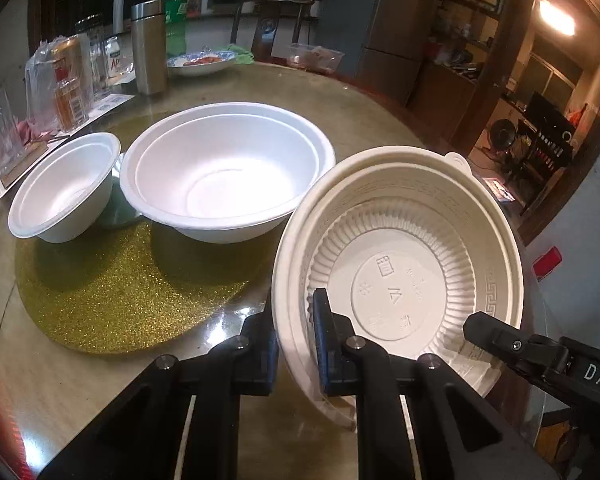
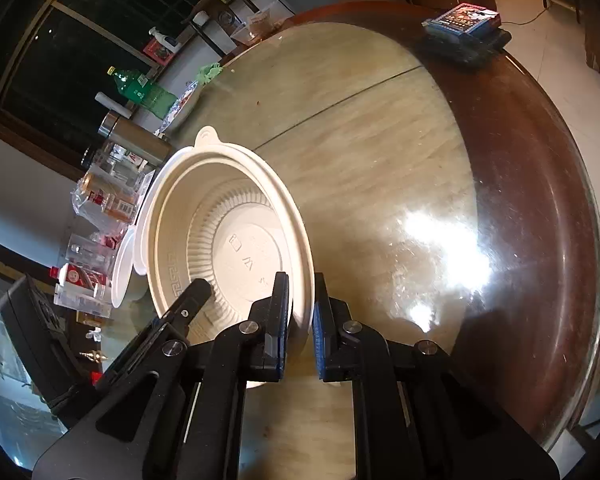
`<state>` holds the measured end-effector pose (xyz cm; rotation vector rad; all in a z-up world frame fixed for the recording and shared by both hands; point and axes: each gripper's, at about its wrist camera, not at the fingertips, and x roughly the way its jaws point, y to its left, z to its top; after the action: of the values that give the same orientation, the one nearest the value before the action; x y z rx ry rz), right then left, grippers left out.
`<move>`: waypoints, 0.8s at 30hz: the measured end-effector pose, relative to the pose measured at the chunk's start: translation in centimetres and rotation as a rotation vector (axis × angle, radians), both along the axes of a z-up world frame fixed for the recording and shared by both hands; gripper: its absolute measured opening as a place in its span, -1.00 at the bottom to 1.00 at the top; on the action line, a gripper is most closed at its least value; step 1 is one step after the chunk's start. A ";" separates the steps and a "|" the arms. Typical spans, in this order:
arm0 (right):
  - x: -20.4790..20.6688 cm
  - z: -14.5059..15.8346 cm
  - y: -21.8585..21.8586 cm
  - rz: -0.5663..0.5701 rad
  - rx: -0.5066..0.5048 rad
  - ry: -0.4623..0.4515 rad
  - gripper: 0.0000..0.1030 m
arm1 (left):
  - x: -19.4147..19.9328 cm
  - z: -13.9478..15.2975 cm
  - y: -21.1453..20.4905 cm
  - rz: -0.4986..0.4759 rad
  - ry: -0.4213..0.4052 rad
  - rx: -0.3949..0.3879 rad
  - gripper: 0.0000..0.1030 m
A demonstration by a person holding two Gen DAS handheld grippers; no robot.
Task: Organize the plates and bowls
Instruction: 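Grasp the rim of the second beige plastic bowl with the right tool, then lift the second beige bowl with the right tool and carry it toward the red plates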
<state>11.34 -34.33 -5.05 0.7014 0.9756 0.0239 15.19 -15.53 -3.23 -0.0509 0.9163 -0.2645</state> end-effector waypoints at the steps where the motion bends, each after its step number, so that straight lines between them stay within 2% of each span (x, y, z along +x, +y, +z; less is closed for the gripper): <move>1: -0.2 0.1 0.0 -0.001 0.000 -0.004 -0.80 | -0.1 0.0 0.0 -0.002 -0.005 0.001 -0.74; 9: -1.3 1.0 0.5 0.002 -0.009 -0.032 -0.80 | -0.8 0.8 0.3 0.000 -0.056 0.011 -0.75; 24: -2.7 2.8 1.4 -0.004 -0.073 -0.085 -0.80 | -1.7 1.6 0.9 -0.012 -0.093 -0.029 -0.74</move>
<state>8.68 -32.89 -2.21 0.6305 0.8896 0.0145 13.46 -14.58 -1.66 -0.0592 0.8209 -0.2885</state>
